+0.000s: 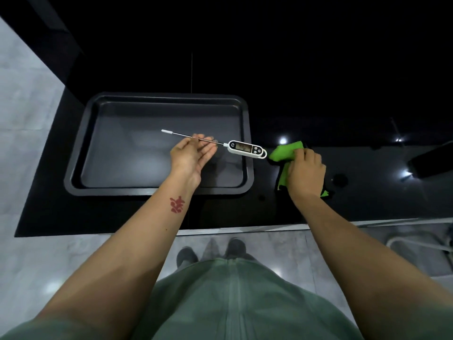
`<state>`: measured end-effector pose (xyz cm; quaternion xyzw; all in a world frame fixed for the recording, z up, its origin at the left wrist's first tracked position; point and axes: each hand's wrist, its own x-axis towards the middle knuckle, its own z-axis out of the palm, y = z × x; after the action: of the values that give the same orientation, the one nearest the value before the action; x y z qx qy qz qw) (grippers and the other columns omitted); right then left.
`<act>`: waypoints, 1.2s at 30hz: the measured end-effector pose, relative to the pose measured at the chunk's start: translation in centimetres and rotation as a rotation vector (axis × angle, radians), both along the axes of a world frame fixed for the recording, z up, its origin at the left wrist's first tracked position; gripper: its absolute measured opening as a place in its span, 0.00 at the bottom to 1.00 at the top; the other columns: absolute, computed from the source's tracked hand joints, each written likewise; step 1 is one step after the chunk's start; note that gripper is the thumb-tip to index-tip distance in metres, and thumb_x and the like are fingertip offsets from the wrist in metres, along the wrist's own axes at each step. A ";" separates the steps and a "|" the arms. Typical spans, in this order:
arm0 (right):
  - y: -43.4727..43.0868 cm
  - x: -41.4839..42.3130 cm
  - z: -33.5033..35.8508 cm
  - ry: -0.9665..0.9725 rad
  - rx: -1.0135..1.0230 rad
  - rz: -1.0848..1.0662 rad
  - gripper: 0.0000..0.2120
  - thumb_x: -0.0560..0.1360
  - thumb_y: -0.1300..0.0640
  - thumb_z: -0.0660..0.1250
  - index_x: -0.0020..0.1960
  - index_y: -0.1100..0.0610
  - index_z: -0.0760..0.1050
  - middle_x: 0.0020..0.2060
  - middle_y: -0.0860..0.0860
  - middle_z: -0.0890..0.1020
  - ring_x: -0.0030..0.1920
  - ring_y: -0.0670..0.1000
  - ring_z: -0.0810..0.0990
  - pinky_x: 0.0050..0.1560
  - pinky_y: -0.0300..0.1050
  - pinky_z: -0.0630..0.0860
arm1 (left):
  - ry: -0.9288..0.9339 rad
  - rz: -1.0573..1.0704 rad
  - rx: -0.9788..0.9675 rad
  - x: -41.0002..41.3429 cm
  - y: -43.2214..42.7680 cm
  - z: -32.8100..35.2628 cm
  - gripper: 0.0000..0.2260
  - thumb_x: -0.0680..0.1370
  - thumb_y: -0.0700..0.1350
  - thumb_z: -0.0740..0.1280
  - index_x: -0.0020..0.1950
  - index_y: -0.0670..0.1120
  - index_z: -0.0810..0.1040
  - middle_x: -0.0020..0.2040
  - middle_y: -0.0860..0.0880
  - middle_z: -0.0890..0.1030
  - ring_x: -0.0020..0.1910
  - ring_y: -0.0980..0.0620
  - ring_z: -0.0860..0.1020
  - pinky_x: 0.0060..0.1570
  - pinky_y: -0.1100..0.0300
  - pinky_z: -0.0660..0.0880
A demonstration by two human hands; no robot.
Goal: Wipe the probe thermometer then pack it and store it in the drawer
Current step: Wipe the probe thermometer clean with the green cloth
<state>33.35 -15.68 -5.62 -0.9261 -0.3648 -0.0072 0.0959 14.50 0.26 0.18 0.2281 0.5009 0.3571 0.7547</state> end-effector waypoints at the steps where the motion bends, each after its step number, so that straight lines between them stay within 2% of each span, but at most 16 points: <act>1: 0.0 0.2 0.3 0.041 0.050 -0.030 0.11 0.78 0.63 0.58 0.59 0.65 0.72 0.56 0.63 0.77 0.58 0.64 0.73 0.53 0.60 0.69 | -0.003 0.002 0.000 0.0 0.2 0.1 0.11 0.83 0.40 0.57 0.44 0.40 0.74 0.41 0.42 0.82 0.39 0.47 0.83 0.39 0.59 0.83; 4: 1.0 0.3 2.0 0.331 0.321 -0.151 0.10 0.82 0.58 0.55 0.59 0.63 0.69 0.50 0.60 0.77 0.49 0.59 0.75 0.46 0.51 0.70 | -0.005 0.019 0.004 -0.3 1.0 0.1 0.11 0.83 0.40 0.58 0.44 0.40 0.74 0.40 0.42 0.82 0.37 0.48 0.83 0.39 0.58 0.82; 6: 2.2 0.0 3.6 0.556 0.456 -0.140 0.11 0.83 0.55 0.54 0.59 0.61 0.69 0.47 0.57 0.77 0.45 0.55 0.74 0.43 0.48 0.69 | -0.012 0.030 0.016 -0.6 1.6 0.3 0.11 0.83 0.40 0.58 0.44 0.40 0.74 0.41 0.42 0.82 0.37 0.49 0.84 0.38 0.59 0.82; 8: 3.6 -0.7 4.6 0.758 0.583 -0.108 0.12 0.83 0.54 0.55 0.58 0.60 0.71 0.45 0.51 0.77 0.45 0.51 0.75 0.46 0.46 0.71 | -0.022 0.045 0.025 -0.8 2.2 0.6 0.11 0.83 0.39 0.58 0.44 0.40 0.74 0.41 0.41 0.82 0.37 0.48 0.84 0.38 0.58 0.82; 11: 5.7 -2.3 5.4 0.965 0.672 -0.014 0.10 0.82 0.55 0.57 0.54 0.60 0.74 0.42 0.47 0.77 0.44 0.47 0.75 0.49 0.44 0.71 | -0.038 0.053 0.044 -1.1 2.8 1.4 0.11 0.83 0.39 0.58 0.43 0.39 0.74 0.41 0.41 0.82 0.37 0.47 0.83 0.38 0.58 0.82; 13: 6.6 -3.4 5.5 1.037 0.679 0.077 0.08 0.82 0.53 0.57 0.51 0.53 0.75 0.42 0.46 0.78 0.45 0.46 0.75 0.51 0.46 0.72 | -0.036 0.038 0.065 -1.2 3.0 1.8 0.11 0.83 0.39 0.58 0.43 0.39 0.74 0.40 0.41 0.82 0.36 0.48 0.83 0.37 0.58 0.82; 16: 7.4 -4.8 5.4 0.977 0.625 0.182 0.09 0.81 0.48 0.57 0.52 0.51 0.73 0.40 0.42 0.78 0.45 0.46 0.76 0.53 0.48 0.72 | -0.031 0.006 0.089 -1.5 3.0 2.2 0.11 0.83 0.39 0.58 0.43 0.39 0.74 0.40 0.41 0.81 0.34 0.49 0.84 0.37 0.58 0.82; 19: 7.8 -6.0 5.4 0.827 0.593 0.249 0.08 0.81 0.46 0.56 0.51 0.46 0.73 0.36 0.37 0.77 0.41 0.42 0.76 0.49 0.48 0.74 | -0.020 -0.018 0.095 -2.0 2.9 2.6 0.11 0.83 0.39 0.58 0.43 0.39 0.74 0.41 0.40 0.81 0.35 0.48 0.84 0.37 0.58 0.82; 24: 8.0 -7.3 5.6 0.743 0.615 0.280 0.09 0.82 0.47 0.57 0.52 0.48 0.74 0.37 0.42 0.78 0.39 0.43 0.77 0.44 0.51 0.77 | -0.040 -0.022 0.097 -3.2 3.6 3.3 0.08 0.83 0.39 0.58 0.47 0.40 0.74 0.43 0.41 0.83 0.37 0.45 0.85 0.36 0.58 0.81; 28: 8.6 -7.9 6.0 0.761 0.569 0.334 0.09 0.81 0.45 0.56 0.52 0.46 0.73 0.39 0.40 0.78 0.43 0.43 0.78 0.49 0.50 0.76 | -0.043 0.018 0.096 -4.2 5.0 4.1 0.09 0.83 0.37 0.57 0.45 0.42 0.71 0.43 0.41 0.82 0.37 0.44 0.85 0.35 0.57 0.81; 32: 8.8 -8.6 7.0 0.745 0.473 0.382 0.12 0.82 0.43 0.53 0.51 0.45 0.73 0.37 0.39 0.77 0.40 0.42 0.75 0.47 0.44 0.72 | 0.005 0.049 0.122 -4.7 5.5 4.6 0.10 0.83 0.36 0.56 0.43 0.43 0.69 0.41 0.41 0.81 0.37 0.44 0.84 0.37 0.55 0.83; 36: 9.3 -9.1 8.0 0.655 0.380 0.406 0.11 0.81 0.40 0.52 0.51 0.43 0.70 0.33 0.39 0.75 0.37 0.46 0.75 0.44 0.49 0.73 | 0.028 0.055 0.132 -4.7 5.4 4.9 0.09 0.83 0.37 0.56 0.44 0.43 0.69 0.42 0.41 0.81 0.37 0.44 0.84 0.39 0.55 0.83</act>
<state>24.23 -6.35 2.42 -0.7550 -0.4821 0.2390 0.3748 9.84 5.68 5.07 0.2684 0.4930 0.4065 0.7208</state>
